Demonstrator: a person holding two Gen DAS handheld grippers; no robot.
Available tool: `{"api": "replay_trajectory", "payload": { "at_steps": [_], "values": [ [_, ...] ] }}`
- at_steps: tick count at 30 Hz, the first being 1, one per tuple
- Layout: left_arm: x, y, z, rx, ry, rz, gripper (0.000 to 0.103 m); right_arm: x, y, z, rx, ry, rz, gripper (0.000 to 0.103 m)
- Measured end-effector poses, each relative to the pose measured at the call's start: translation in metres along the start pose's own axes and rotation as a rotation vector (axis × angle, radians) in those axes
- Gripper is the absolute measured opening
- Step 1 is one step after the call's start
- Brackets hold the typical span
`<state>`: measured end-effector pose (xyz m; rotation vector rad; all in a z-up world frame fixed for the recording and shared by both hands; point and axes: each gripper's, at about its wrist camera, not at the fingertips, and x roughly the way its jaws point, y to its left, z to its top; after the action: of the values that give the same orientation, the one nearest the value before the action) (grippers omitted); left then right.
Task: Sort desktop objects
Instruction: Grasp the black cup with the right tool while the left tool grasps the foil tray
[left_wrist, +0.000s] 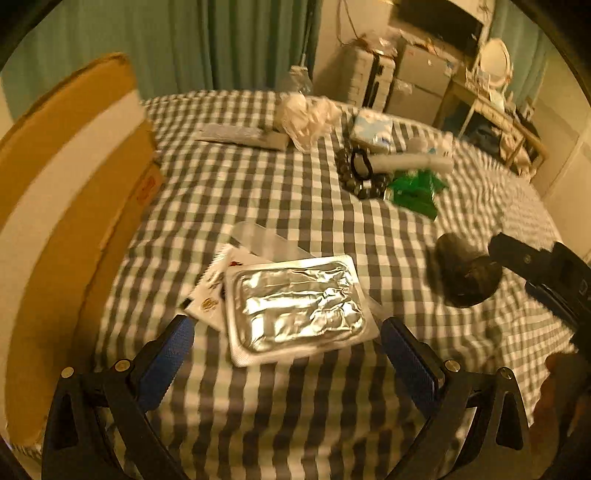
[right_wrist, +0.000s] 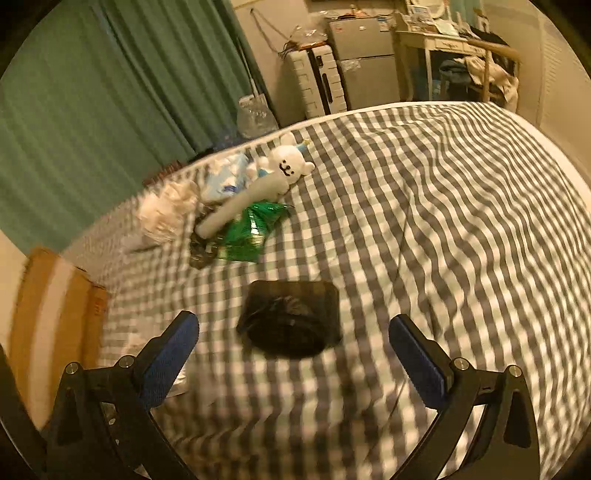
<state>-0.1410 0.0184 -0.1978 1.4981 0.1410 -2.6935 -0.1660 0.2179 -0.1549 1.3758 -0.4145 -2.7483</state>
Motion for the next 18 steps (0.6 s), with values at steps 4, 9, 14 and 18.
{"api": "replay_trajectory", "payload": {
  "at_steps": [4, 9, 14, 18],
  "values": [
    [0.022, -0.005, 0.006, 0.03, 0.029, 0.022, 0.103, 0.028, 0.003, 0.004, -0.017, 0.066, 0.013, 0.103],
    [0.04, 0.01, 0.012, -0.052, 0.047, -0.012, 0.103, 0.047, 0.003, 0.005, -0.045, 0.111, -0.017, 0.103],
    [0.039, 0.008, 0.016, -0.09, 0.091, -0.018, 0.103, 0.053, -0.004, 0.003, 0.0, 0.142, -0.004, 0.102],
    [0.03, -0.003, 0.015, -0.013, 0.081, -0.085, 0.103, 0.057, 0.002, -0.001, -0.032, 0.16, -0.031, 0.102]
  ]
}}
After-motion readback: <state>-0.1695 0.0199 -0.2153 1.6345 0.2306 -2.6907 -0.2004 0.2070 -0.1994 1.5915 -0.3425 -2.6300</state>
